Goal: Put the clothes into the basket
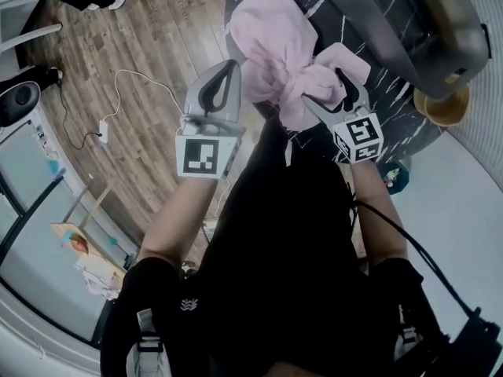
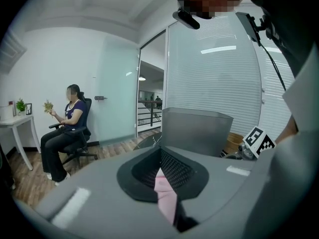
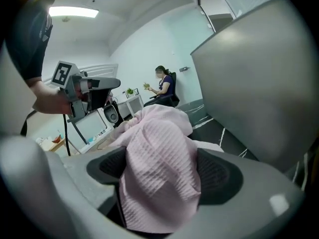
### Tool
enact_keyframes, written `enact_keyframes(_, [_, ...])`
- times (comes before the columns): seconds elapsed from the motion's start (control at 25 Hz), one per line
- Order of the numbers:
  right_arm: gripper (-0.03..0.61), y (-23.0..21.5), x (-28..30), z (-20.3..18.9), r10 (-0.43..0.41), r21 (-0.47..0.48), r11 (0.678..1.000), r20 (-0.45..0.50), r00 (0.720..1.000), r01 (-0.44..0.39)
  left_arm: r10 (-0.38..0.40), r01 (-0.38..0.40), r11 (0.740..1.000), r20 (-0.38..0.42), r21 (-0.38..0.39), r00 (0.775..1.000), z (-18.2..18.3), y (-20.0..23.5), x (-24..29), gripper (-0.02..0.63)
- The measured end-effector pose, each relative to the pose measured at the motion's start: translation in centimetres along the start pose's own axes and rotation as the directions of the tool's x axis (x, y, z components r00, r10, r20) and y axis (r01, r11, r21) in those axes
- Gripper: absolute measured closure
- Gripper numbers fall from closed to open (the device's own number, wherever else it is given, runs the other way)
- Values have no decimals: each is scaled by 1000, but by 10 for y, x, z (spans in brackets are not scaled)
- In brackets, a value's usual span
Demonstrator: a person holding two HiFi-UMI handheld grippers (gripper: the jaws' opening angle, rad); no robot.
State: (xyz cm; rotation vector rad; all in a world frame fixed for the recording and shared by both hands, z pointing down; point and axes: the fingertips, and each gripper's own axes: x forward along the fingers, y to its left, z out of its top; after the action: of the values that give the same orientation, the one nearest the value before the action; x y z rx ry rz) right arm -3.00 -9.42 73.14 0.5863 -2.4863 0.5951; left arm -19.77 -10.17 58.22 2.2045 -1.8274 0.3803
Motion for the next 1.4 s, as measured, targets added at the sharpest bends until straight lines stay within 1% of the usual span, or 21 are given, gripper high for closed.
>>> enact_keyframes(0.08, [144,-1,5,-5,23,40,999,-12,1000,-22,1,-1,1000,-4,-1,1000,-2,1,2,607])
enact_keyframes(0.12, [158,0,7,-8,38,64,997,-21,999,-37,2,-2,1000,-3,-3,1000,-2,1,3,607])
enact_keyframes(0.2, [236,4,8,-14,67,94,994,-37,997,-63,4,-4,1000,-5,-7,1000,-2,2,3,607])
enact_keyframes(0.28, [381,8,7,-13,82,83,993,-38,996,-78,10,-10,1000,-4,-9,1000,-1,5,4,607])
enact_keyframes(0.32, [430,11,6,-11,84,70,994,-38,996,-81,14,-14,1000,-1,-7,1000,1,7,3,607])
enact_keyframes(0.36, [450,13,6,-10,83,58,995,-38,996,-81,18,-18,1000,3,-4,1000,3,9,2,607])
enact_keyframes(0.48, [477,16,2,-5,76,24,997,-38,996,-75,32,-32,999,11,3,999,7,15,-4,607])
enact_keyframes(0.68, [492,26,-12,18,94,-36,995,-10,996,-94,40,-40,999,12,-1,999,12,13,-16,607])
enact_keyframes(0.8, [497,33,-23,33,101,-66,993,10,995,-100,35,-35,999,26,5,999,20,9,-20,607])
enact_keyframes(0.96, [506,44,-41,52,110,-92,990,42,993,-106,33,-34,999,49,10,998,37,3,-28,607])
enact_keyframes(1.12, [514,45,-55,70,105,-116,989,71,992,-96,34,-35,999,81,19,996,55,-2,-31,607])
enact_keyframes(1.28, [534,51,-71,88,113,-127,987,106,988,-100,33,-34,999,76,11,997,65,-9,-38,607])
enact_keyframes(1.4, [537,56,-81,101,115,-135,986,125,985,-98,27,-28,999,106,14,994,77,-12,-44,607])
